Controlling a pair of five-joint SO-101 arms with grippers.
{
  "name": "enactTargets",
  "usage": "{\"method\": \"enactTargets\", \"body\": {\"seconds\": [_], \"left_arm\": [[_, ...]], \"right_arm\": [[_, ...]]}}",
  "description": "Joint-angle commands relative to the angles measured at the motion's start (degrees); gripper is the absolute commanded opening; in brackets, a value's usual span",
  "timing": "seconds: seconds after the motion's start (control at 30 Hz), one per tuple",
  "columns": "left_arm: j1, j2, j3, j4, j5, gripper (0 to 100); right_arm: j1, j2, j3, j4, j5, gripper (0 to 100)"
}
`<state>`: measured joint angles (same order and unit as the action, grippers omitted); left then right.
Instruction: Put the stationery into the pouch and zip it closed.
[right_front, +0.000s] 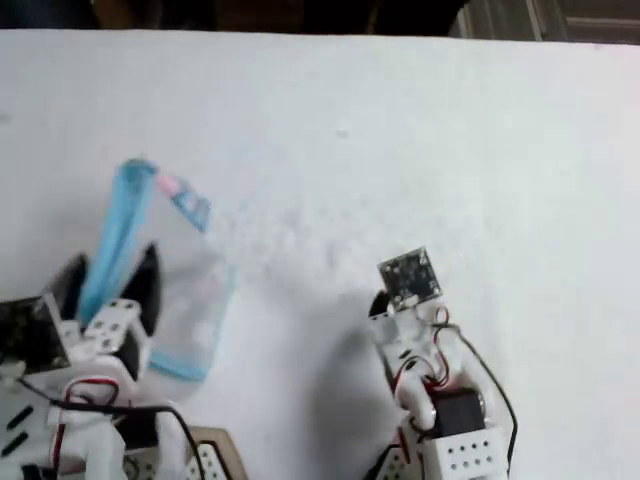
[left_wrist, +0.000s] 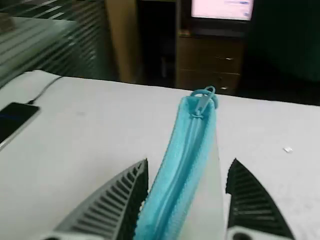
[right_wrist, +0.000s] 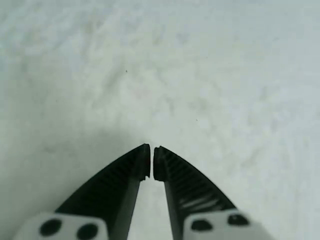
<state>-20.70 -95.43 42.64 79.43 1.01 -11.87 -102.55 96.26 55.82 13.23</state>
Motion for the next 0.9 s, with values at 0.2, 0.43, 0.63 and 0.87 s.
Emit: {"method": "enactTargets", "body": {"seconds": [0.2,0.43,0.63,0.87], "left_arm": [[-16.7,-8.9,7.6,-5.5,0.2,26],[-16.3,-9.1,10.4,-4.4,-0.7,13],[-8.0,-9.1,20.5,-4.5,-11.6,8],[-4.5,-9.1,35.2,-12.0,-16.2,2]], "right_arm": [[-0.4,-0.6,0.6,-0.9,0.4,2.3],[-0.4,-0.6,0.6,-0.6,0.4,2.3],[-0.4,-0.6,0.6,2.6,0.4,2.3],[0.0,-0.6,0.6,8.7,0.4,2.3]]}}
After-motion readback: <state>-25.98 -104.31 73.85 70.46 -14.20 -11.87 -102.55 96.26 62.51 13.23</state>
